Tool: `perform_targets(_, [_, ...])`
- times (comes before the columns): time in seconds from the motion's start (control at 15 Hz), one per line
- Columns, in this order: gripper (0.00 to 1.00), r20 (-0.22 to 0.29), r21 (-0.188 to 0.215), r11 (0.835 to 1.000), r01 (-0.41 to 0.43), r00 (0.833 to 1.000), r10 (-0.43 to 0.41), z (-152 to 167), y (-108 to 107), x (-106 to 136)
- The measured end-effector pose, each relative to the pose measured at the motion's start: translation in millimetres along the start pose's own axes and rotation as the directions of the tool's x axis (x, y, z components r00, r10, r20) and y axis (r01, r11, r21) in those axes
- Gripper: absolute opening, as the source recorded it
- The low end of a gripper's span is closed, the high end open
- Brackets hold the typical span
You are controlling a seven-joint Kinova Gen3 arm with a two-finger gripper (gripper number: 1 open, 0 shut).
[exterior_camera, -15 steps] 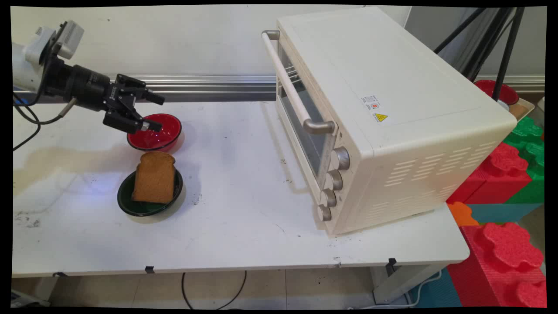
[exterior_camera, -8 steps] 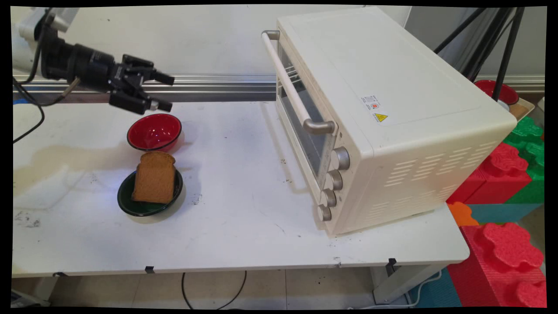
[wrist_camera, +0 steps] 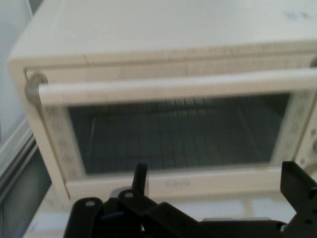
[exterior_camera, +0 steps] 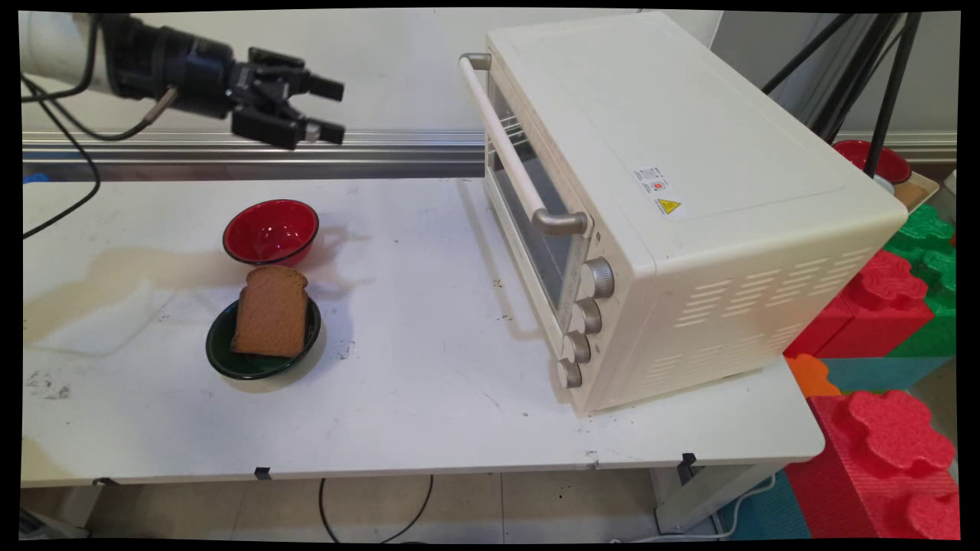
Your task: Open the oven
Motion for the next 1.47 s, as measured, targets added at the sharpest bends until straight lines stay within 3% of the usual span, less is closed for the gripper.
perform_targets(0.53, [1.0,-0.078,0.011,1.0,-0.002,0.997,0.003,64,-8,44])
perform_targets(1.27, [1.0,-0.06,0.011,0.999,-0.039,0.997,0.04,141,-16,63])
perform_targets(1.33, [0.0,-0.057,0.01,0.999,-0.041,0.997,0.042,145,-17,64])
perform_targets(1.47, [0.0,-0.052,0.009,0.999,-0.046,0.998,0.047,151,-17,64])
